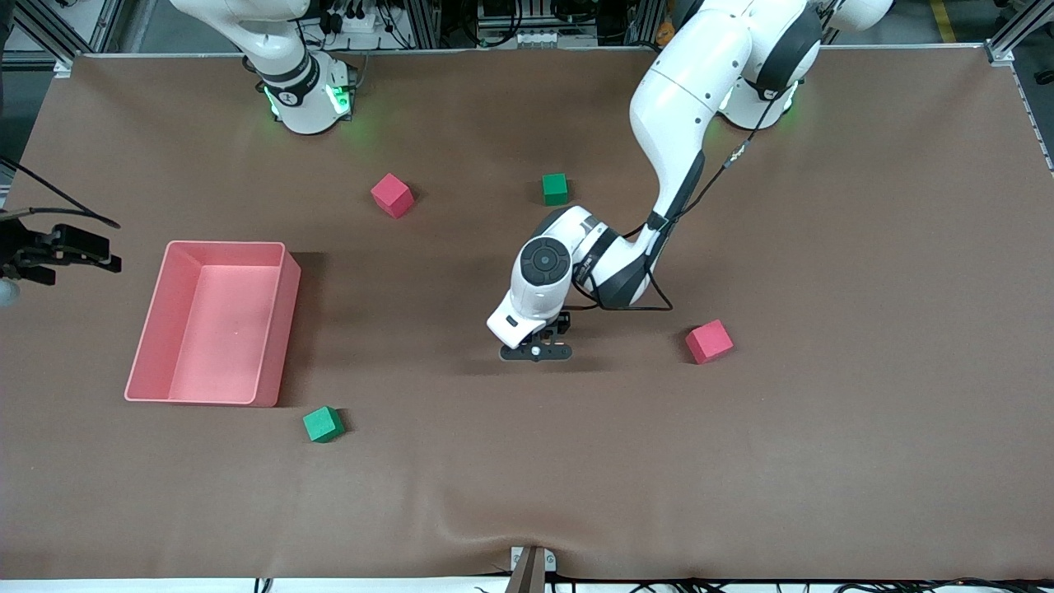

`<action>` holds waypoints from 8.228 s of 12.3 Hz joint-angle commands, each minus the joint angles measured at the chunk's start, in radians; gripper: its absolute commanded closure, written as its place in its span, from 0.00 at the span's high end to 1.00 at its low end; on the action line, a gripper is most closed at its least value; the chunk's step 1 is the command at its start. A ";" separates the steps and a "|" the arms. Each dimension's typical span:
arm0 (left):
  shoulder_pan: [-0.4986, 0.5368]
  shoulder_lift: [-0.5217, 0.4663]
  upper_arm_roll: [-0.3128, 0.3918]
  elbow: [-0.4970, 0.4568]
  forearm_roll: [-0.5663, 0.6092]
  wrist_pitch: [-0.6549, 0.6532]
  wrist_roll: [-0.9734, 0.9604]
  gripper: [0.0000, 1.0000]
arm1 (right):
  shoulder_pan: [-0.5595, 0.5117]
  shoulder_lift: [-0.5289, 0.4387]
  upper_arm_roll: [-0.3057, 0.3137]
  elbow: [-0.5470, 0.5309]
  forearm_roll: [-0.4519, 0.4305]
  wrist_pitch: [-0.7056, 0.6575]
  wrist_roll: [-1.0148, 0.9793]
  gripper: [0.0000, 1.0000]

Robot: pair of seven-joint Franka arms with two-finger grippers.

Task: Place and upright button with both arms
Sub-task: 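Grasp the button with the left gripper while the right gripper rests, then lift the button with the left gripper, cap pointing up, then lower the button upright onto the table with the left gripper, then open the left gripper and lift it off the button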

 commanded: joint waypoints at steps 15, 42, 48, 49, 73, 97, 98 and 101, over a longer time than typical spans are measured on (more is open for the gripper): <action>-0.135 -0.079 0.151 0.021 0.134 0.004 -0.269 0.00 | 0.015 -0.186 0.007 -0.121 -0.048 -0.042 0.105 1.00; -0.637 0.102 0.354 -0.018 1.110 -0.478 -1.455 0.00 | 0.079 -0.175 -0.011 -0.066 -0.049 -0.074 0.332 1.00; -0.643 0.157 0.348 -0.012 1.130 -0.518 -1.528 0.00 | 0.084 -0.179 -0.013 -0.071 -0.049 -0.074 0.332 1.00; -0.643 0.159 0.347 -0.013 1.130 -0.518 -1.550 0.00 | 0.084 -0.179 -0.013 -0.071 -0.049 -0.074 0.332 1.00; -0.643 0.248 0.336 -0.009 1.161 -0.505 -1.630 0.03 | 0.088 -0.180 -0.010 -0.069 -0.048 -0.074 0.331 1.00; -0.645 0.067 0.224 -0.013 1.061 -0.574 -1.437 1.00 | 0.010 -0.189 0.062 -0.086 -0.051 -0.068 0.296 1.00; -0.643 0.036 0.225 -0.013 1.027 -0.576 -1.391 1.00 | 0.009 -0.189 0.062 -0.086 -0.051 -0.065 0.273 1.00; -0.596 -0.095 0.233 -0.013 0.928 -0.576 -1.169 1.00 | 0.010 -0.189 0.062 -0.084 -0.057 -0.064 0.265 1.00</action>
